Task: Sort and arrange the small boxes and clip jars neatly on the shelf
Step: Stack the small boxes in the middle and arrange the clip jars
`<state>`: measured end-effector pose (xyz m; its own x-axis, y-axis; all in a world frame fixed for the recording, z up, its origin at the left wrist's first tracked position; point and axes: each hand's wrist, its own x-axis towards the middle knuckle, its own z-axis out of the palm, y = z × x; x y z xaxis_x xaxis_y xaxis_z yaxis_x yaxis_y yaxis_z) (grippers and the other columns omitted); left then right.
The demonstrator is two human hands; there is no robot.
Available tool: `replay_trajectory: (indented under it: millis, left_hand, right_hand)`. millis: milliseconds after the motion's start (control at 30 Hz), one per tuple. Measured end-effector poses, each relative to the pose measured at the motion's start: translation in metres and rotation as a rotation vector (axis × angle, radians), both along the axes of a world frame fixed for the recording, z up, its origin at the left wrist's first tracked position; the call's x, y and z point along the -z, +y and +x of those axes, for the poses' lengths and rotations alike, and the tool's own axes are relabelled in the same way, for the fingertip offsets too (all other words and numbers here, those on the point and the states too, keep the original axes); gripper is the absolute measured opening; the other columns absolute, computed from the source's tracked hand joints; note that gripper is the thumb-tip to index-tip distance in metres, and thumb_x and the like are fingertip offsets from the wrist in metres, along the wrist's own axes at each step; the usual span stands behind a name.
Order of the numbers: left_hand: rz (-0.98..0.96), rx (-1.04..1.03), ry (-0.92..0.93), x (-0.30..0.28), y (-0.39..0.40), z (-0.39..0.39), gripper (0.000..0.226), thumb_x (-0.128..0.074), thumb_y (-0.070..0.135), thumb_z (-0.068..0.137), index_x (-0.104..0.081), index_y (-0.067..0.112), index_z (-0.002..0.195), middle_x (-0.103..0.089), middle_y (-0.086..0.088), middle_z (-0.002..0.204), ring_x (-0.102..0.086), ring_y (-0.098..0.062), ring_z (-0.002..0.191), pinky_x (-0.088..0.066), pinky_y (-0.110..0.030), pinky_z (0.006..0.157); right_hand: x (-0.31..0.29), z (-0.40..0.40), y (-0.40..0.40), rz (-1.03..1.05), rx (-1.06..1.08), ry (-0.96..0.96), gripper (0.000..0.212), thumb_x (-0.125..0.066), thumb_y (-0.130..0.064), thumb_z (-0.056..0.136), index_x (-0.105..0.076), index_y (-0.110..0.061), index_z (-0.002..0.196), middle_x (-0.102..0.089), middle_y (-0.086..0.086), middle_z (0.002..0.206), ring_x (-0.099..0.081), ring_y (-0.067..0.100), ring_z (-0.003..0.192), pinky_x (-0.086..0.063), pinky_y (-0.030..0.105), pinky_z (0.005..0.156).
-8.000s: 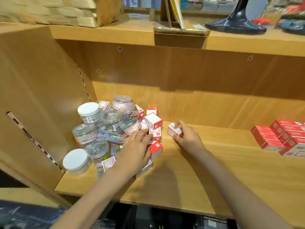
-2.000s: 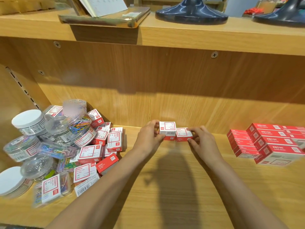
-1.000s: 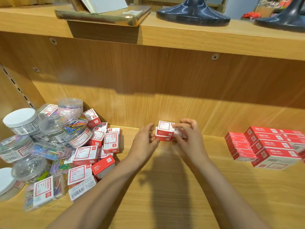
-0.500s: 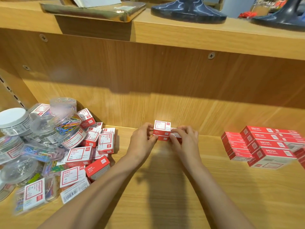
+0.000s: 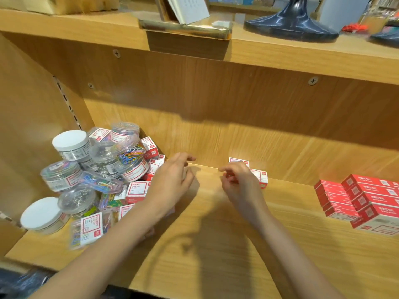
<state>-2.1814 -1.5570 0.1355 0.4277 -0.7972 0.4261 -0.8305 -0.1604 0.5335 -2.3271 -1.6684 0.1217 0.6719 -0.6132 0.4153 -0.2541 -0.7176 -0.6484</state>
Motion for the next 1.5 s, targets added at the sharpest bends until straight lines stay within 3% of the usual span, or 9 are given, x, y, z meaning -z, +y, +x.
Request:
replay_trajectory:
  millis: [67,200,400,600,767,900,1100,1267,1500]
  left_hand:
    - [0.037,-0.042,-0.046,0.000,0.024,0.013,0.031,-0.039,0.030,0.082,-0.059,0.011,0.097,-0.061,-0.006,0.093,-0.058,-0.025,0.087,-0.037,-0.028,0.074]
    - [0.109,-0.105,-0.016,0.003,0.069,0.028,0.035,-0.036,0.032,0.079,-0.060,0.011,0.093,-0.062,-0.004,0.092,-0.059,-0.025,0.086,-0.039,-0.031,0.073]
    - [0.216,0.020,-0.097,0.011,0.092,0.032,0.043,-0.040,0.039,0.083,-0.066,0.010,0.098,-0.065,-0.002,0.103,-0.059,-0.023,0.096,-0.036,-0.024,0.087]
    - [0.241,0.141,-0.165,0.010,0.071,0.018,0.044,-0.045,0.045,0.077,-0.069,0.014,0.096,-0.067,-0.001,0.100,-0.061,-0.025,0.092,-0.047,-0.035,0.084]
    - [0.404,0.183,-0.273,0.010,0.055,0.010,0.048,-0.042,0.050,0.071,-0.064,0.025,0.106,-0.066,0.006,0.105,-0.056,-0.022,0.101,-0.025,-0.032,0.084]
    - [0.333,0.287,-0.142,0.009,0.049,0.014,0.036,-0.063,0.029,0.072,-0.065,0.013,0.104,-0.067,-0.006,0.097,-0.061,-0.026,0.091,-0.035,-0.028,0.077]
    - [0.306,0.356,-0.080,0.006,0.027,-0.006,0.037,-0.068,0.017,0.079,-0.059,0.012,0.115,-0.060,-0.007,0.107,-0.055,-0.023,0.100,-0.036,-0.025,0.084]
    - [0.320,0.403,-0.032,0.009,0.011,-0.013,0.042,-0.068,0.017,0.080,-0.055,0.013,0.120,-0.056,-0.005,0.115,-0.054,-0.021,0.105,-0.039,-0.028,0.090]
    - [0.445,0.350,-0.120,0.013,0.012,-0.011,0.055,-0.068,0.031,0.079,-0.047,0.019,0.129,-0.050,-0.002,0.126,-0.048,-0.020,0.115,-0.037,-0.031,0.097]
  right_hand:
    - [0.000,0.022,0.014,0.126,-0.166,0.079,0.030,-0.059,-0.017,0.080,-0.059,-0.012,0.110,-0.053,-0.002,0.105,-0.057,0.016,0.095,-0.041,0.009,0.078]
    - [0.009,0.061,0.029,0.183,-0.392,0.201,0.050,-0.068,-0.010,0.079,-0.048,-0.014,0.125,-0.051,0.001,0.126,-0.049,0.014,0.114,-0.040,0.024,0.095]
    - [0.020,0.061,0.034,0.000,-0.188,0.031,0.046,-0.079,-0.018,0.066,-0.055,-0.004,0.102,-0.053,-0.001,0.095,-0.051,0.012,0.085,-0.046,0.026,0.075]
    - [0.027,0.000,0.031,-0.084,0.223,0.184,0.056,-0.074,-0.023,0.066,-0.046,-0.013,0.113,-0.038,0.003,0.106,-0.034,0.018,0.094,-0.027,0.025,0.075]
    - [0.030,-0.028,0.027,0.021,0.085,0.297,0.055,-0.066,-0.008,0.070,-0.046,-0.009,0.121,-0.044,0.006,0.113,-0.041,0.025,0.104,-0.028,0.023,0.081]
    - [0.023,-0.040,0.015,-0.036,0.050,0.233,0.055,-0.037,-0.001,0.068,-0.050,-0.005,0.121,-0.052,0.011,0.121,-0.044,0.027,0.113,-0.025,0.019,0.089]
    - [0.026,-0.033,0.021,-0.045,0.226,0.323,0.038,-0.070,-0.029,0.077,-0.050,-0.014,0.106,-0.047,0.002,0.103,-0.042,0.020,0.097,-0.035,0.032,0.081]
    - [0.010,-0.061,0.004,-0.076,0.249,0.316,0.028,-0.074,-0.015,0.071,-0.058,-0.009,0.093,-0.055,0.000,0.092,-0.043,0.023,0.088,-0.025,0.027,0.070]
    - [-0.012,-0.059,-0.045,-0.137,0.339,0.332,0.026,-0.064,0.002,0.076,-0.059,-0.002,0.101,-0.059,0.014,0.104,-0.043,0.027,0.093,-0.027,0.030,0.080]
